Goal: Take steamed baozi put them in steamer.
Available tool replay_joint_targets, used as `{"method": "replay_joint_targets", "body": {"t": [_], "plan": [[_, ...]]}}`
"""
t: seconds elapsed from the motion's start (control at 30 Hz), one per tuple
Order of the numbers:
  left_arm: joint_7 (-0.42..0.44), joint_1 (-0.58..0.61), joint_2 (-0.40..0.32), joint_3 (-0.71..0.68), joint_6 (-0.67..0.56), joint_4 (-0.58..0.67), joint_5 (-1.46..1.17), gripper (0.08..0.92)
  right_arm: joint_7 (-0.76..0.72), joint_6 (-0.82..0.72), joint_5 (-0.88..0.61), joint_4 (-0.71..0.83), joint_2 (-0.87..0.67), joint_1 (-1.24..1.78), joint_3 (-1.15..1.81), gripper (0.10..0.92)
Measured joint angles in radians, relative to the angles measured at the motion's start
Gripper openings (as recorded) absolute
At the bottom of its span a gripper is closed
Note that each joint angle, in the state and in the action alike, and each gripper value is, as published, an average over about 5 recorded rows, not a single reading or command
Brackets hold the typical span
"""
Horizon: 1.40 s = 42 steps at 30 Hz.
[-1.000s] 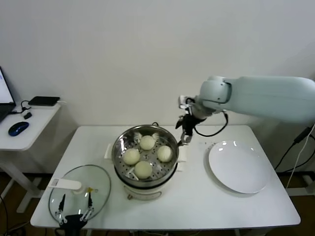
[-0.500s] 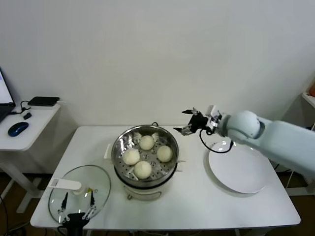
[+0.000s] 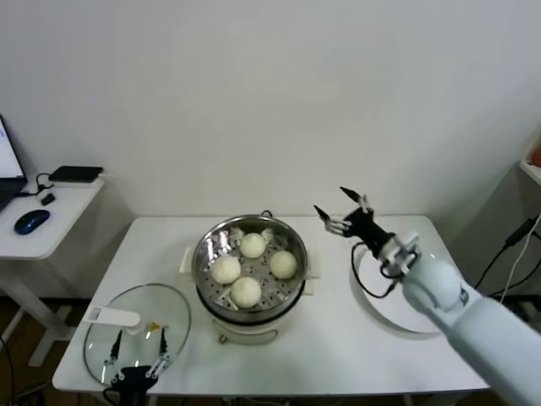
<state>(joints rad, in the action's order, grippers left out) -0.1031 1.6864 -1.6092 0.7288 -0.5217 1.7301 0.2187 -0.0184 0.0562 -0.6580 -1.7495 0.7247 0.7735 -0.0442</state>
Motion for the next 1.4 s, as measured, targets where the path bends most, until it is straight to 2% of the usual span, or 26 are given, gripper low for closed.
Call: {"method": "replay_joint_targets", "body": {"t": [0.27,0.53,0.93,1.4], "plan": [[-0.001,0.002,0.000,0.003,0.000,0.000,0.002,0.823,0.008,0.130,0.107,-0.003,0.166,0.413,0.307,0.823],[-0.002,0.004,0.000,0.003,-0.002,-0.001,0.003,0.823,0.004,0.232,0.192,-0.002,0.319,0.649,0.422,0.823],[-0.002,0.006,0.000,0.005,-0.002,0.002,0.004,0.823,0.004,0.330,0.272,0.027,0.477,0.763,0.481,0.823],[-0.002,0.008,0.000,0.005,-0.002,0.004,0.004,0.823,0.005,0.350,0.299,0.028,0.540,0.789,0.497,0.823]]}}
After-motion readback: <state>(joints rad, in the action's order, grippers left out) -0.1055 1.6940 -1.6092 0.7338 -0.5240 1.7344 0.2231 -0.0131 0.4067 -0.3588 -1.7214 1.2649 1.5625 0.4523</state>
